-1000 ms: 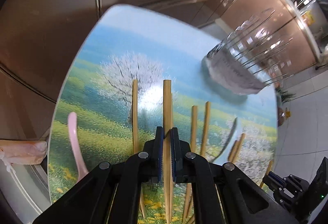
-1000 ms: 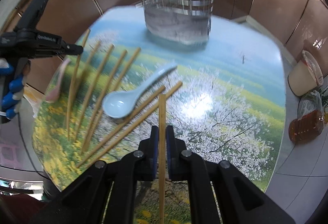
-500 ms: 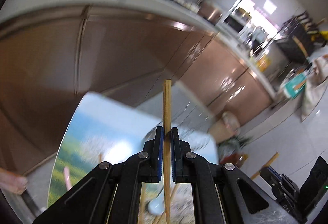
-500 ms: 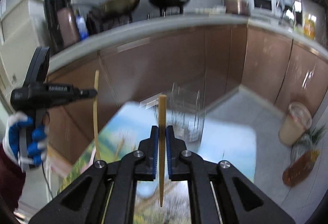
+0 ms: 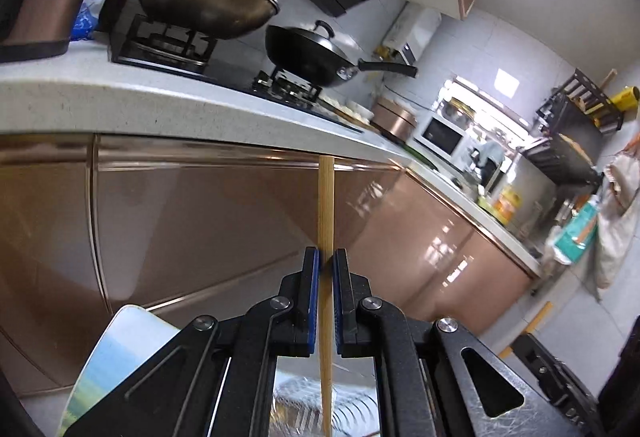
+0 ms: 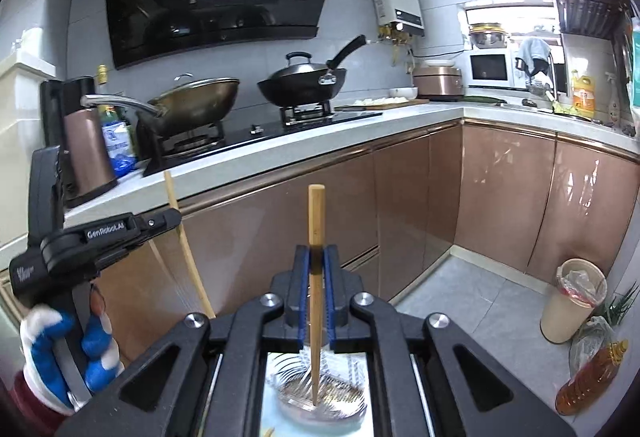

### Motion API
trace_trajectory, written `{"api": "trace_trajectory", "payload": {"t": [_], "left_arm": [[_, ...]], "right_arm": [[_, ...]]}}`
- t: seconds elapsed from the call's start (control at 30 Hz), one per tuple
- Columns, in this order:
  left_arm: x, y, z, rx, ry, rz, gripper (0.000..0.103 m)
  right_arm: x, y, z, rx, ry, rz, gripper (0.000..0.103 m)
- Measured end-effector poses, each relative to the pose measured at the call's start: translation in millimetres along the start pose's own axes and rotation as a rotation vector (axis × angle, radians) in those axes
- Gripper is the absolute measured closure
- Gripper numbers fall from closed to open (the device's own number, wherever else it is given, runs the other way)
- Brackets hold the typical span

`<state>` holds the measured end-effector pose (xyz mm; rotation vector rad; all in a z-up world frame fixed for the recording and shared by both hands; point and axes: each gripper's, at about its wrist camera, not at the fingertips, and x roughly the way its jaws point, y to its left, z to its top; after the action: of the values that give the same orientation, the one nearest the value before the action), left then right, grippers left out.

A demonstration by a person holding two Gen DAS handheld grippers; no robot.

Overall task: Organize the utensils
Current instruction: 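Lift both held chopsticks upright and carry them over the wire utensil holder, then lower the chopsticks into the wire holder and open both grippers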

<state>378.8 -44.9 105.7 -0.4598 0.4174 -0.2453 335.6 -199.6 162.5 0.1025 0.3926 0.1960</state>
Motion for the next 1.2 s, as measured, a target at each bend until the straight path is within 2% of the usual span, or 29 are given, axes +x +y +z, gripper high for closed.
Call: {"api": "trace_trajectory", "payload": {"t": [0.1,0.17,0.27,0.43,0.73,1.0,1.07,1.13,1.2], "left_arm": [[20.8,3.3,-28.9,0.026,-0.067,0.061,0.097],[32.3,4.9,-44.8,0.024,-0.074,0.064,0.097],[43.7,-3.4,-67.3,0.083,-0.107,0.093,0.097],[58.0,-7.7,-92.4,0.148,-0.112,0.141,0.097],[68.3,-2.6,-121.1,0.198,-0.108,0.232,0.097],[63.5,2.1,-126.3,0.209,-0.089,0.260,0.096],[61.5,1.8,-126.6,0.212,-0.076,0.253,0.088],[59.6,1.2,-124.8,0.215,-0.057,0.250,0.068],[52.4,0.1,-125.3,0.222,-0.057,0.245,0.062]], "right_arm": [[17.1,-6.7,-19.8,-0.009,-0.017,-0.015,0.097],[27.3,-9.6,-32.0,-0.017,-0.028,-0.025,0.097],[40.3,-9.7,-51.3,-0.024,-0.031,-0.022,0.097],[55.7,-7.7,-80.1,-0.055,0.003,-0.032,0.097],[55.6,-13.9,-101.9,-0.045,0.010,-0.046,0.097],[47.1,-30.4,-116.9,-0.008,0.029,-0.084,0.095],[44.7,-33.4,-117.3,0.005,0.034,-0.085,0.095],[40.8,-35.0,-117.4,0.015,0.037,-0.086,0.095],[38.1,-35.4,-116.8,0.021,0.041,-0.090,0.095]]}}
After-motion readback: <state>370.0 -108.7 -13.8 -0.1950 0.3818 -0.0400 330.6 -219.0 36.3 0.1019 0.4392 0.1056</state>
